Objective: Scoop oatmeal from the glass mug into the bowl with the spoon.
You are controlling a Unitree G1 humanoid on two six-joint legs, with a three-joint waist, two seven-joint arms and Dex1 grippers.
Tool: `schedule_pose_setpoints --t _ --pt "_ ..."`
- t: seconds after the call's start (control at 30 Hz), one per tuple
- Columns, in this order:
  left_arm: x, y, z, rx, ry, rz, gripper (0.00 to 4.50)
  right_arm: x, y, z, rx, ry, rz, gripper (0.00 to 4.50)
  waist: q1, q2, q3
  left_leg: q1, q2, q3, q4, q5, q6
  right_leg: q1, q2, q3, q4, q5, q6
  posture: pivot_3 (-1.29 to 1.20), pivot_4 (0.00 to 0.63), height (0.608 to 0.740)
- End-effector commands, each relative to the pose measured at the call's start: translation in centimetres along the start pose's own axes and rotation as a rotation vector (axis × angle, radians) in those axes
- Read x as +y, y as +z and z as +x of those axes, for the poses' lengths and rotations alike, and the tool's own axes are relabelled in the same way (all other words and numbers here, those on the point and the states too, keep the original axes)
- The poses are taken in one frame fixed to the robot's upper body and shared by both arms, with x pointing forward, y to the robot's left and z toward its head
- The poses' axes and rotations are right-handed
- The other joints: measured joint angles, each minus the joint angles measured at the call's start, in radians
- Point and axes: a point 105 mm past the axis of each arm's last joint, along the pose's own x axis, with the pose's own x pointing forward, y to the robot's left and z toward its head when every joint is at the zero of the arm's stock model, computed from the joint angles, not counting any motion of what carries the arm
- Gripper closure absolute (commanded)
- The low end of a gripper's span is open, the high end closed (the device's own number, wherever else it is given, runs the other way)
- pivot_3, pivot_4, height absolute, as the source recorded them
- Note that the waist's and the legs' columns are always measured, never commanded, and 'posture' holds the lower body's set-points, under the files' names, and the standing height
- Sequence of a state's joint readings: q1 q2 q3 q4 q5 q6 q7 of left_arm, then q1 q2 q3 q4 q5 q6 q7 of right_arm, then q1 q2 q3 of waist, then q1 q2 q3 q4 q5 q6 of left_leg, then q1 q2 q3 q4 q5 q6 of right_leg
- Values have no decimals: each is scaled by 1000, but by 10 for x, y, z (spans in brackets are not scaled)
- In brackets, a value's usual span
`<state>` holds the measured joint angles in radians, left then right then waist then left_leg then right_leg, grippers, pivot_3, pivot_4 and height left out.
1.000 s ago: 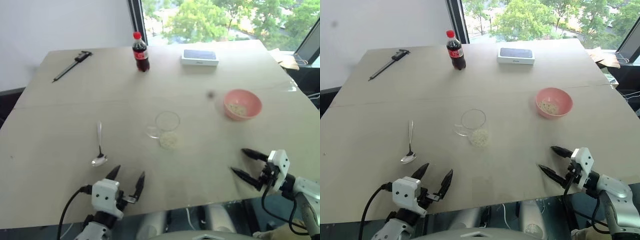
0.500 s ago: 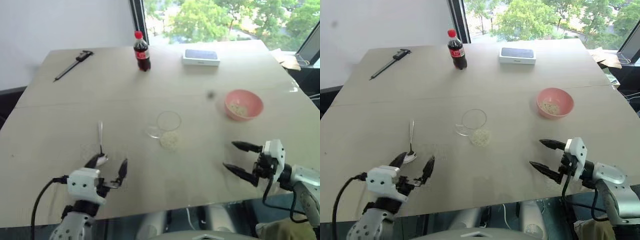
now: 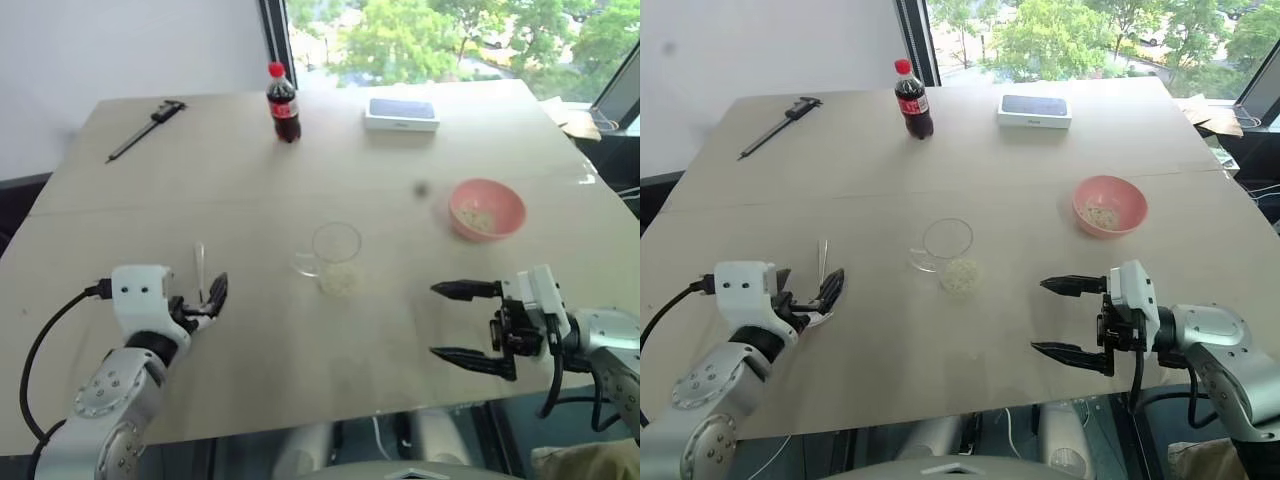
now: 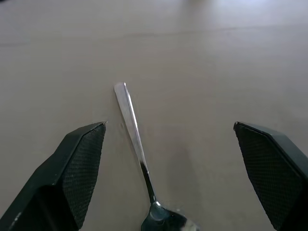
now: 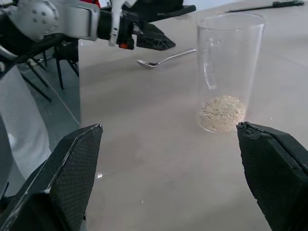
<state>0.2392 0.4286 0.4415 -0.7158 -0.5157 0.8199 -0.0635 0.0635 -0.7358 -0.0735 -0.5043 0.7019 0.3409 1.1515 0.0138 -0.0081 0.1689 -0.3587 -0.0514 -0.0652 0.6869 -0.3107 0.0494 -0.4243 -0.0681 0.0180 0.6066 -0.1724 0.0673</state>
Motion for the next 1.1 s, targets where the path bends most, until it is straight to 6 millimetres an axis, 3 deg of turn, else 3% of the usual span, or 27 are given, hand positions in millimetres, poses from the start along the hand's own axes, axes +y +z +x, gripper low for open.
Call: schedule_pose_setpoints --t 0.03,0.5,0.6,0.7,0.93,1.0,1.1 --pt "11 -3 0 50 36 -27 55 8 10 0 -20 26 -28 6 0 0 0 0 0 0 0 0 -1 0 0 0 0 0 0 0 150 740" --pt "14 -32 17 220 60 -75 55 9 8 3 -33 -18 -37 6 1 0 0 0 -1 -1 0 1 -2 0 -1 0 0 0 0 0 150 740" --pt "17 -34 19 231 68 -83 55 -1 15 4 -69 -84 -58 6 1 1 -1 0 -1 -1 0 1 -3 0 -1 0 1 0 0 0 150 740" --pt "20 -35 20 237 74 -89 823 -9 18 4 -83 -128 -88 0 1 2 -1 1 -1 -1 0 2 -4 0 -1 0 2 0 0 0 150 740" --pt "23 -37 20 246 77 -96 3999 -11 17 6 -85 -143 -83 0 2 2 -1 1 -2 -1 0 2 -4 0 -2 0 2 0 0 0 150 740" --pt "23 -39 20 249 77 -99 4337 -11 16 5 -83 -142 -82 0 2 2 -1 1 -2 -1 0 2 -4 0 -2 0 1 0 0 0 150 740" --pt "24 -41 19 251 80 -102 4337 -12 15 4 -81 -146 -81 0 2 2 -1 1 -2 -1 0 2 -4 0 -2 0 1 0 0 0 150 740"
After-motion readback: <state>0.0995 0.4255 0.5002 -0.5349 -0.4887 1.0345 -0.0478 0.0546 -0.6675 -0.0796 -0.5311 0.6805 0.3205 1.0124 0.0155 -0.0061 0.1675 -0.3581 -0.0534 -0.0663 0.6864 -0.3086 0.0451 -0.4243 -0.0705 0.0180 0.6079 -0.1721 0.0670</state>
